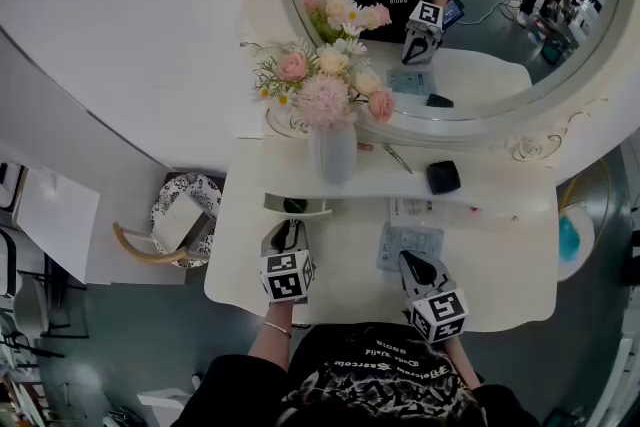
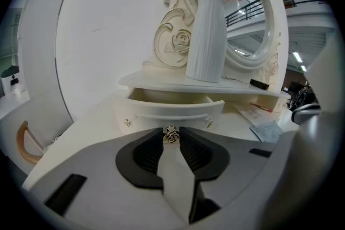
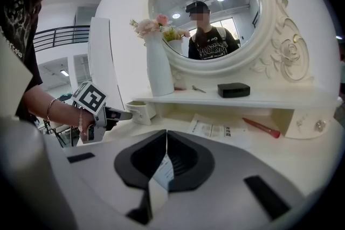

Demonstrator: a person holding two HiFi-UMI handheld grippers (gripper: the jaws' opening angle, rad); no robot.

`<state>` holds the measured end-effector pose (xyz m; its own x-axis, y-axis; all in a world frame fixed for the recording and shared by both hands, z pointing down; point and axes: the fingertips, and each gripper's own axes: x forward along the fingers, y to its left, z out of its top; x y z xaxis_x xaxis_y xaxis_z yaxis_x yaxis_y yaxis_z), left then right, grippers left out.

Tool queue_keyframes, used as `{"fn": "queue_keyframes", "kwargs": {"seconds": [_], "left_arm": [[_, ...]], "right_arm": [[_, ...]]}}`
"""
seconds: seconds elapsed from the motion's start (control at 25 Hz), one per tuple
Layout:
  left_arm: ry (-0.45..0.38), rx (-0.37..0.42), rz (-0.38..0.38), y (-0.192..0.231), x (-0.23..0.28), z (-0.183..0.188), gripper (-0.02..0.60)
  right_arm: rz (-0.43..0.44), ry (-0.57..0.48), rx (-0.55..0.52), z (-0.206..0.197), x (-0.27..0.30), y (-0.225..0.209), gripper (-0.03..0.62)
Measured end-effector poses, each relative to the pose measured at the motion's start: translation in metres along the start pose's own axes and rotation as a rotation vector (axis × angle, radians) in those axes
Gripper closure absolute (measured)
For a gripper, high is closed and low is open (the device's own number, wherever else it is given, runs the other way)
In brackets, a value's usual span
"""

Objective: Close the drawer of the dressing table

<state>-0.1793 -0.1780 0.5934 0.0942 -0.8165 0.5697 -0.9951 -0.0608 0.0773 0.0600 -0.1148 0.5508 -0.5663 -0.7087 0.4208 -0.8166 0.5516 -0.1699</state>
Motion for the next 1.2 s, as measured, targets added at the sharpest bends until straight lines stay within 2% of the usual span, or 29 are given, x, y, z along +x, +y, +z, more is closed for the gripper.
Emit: {"fn": "queue_keyframes", "kwargs": {"seconds": [0.76,1.2], "left_arm": [[0.004,0.000,0.007,0.001,0.003,0.002,0.480],[-0.001,0.002,0.019,0.002,0.007,0.005,0.480]], "right_arm": [[0.003,-0.002,0.010,0.000,0.001,0.000,0.580],[0.052,0.020,-0.017,-0.004,0.006,0.011,0.580]]}}
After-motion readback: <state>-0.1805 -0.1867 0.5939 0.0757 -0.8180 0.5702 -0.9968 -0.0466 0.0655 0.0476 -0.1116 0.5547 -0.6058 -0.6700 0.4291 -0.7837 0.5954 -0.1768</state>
